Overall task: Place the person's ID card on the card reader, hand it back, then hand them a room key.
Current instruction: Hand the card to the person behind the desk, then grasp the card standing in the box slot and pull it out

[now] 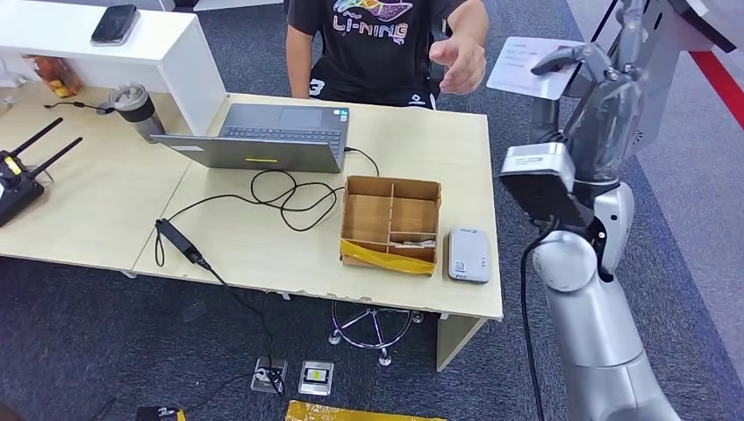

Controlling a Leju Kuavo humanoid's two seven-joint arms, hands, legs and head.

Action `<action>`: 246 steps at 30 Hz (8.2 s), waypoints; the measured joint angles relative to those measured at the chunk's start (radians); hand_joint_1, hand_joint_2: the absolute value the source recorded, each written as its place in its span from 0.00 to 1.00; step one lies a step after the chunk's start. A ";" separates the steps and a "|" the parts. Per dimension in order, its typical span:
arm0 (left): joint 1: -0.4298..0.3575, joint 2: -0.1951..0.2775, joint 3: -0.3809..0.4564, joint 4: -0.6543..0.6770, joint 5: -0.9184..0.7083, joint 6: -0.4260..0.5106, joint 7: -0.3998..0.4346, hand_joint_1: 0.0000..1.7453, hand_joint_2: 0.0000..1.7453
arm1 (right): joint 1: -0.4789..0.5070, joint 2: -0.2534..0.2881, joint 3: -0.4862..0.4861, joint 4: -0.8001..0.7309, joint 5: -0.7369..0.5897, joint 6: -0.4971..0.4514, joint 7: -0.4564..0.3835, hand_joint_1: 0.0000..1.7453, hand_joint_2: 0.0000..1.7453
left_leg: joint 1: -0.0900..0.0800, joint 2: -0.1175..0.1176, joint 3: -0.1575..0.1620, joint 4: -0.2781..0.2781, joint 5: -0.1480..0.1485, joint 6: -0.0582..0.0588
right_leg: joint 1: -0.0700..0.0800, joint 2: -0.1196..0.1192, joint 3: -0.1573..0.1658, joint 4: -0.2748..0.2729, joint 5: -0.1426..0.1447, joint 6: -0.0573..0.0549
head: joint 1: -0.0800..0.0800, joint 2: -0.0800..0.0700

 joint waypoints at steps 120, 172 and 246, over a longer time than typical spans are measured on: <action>-0.014 -0.022 0.001 0.005 0.082 0.104 -0.015 0.00 1.00 | 0.213 0.167 0.384 0.471 0.368 0.091 0.071 0.00 1.00 | 0.002 -0.001 0.000 0.000 -0.001 0.000 | 0.001 0.000 0.000 -0.001 -0.001 -0.001 | 0.000 0.000; -0.012 -0.025 0.001 0.005 0.058 0.122 -0.060 0.00 1.00 | 0.115 0.092 0.265 0.787 0.400 0.077 0.154 0.15 1.00 | 0.001 0.000 0.000 0.000 -0.001 0.000 | 0.001 0.000 -0.001 -0.001 -0.001 -0.001 | 0.000 0.000; -0.012 -0.025 0.001 0.005 0.039 0.118 -0.094 0.00 1.00 | 0.120 0.064 0.266 0.707 0.477 0.117 0.190 0.99 1.00 | 0.001 0.000 0.000 0.000 -0.001 0.000 | 0.001 0.000 -0.001 -0.001 -0.001 -0.001 | 0.000 0.000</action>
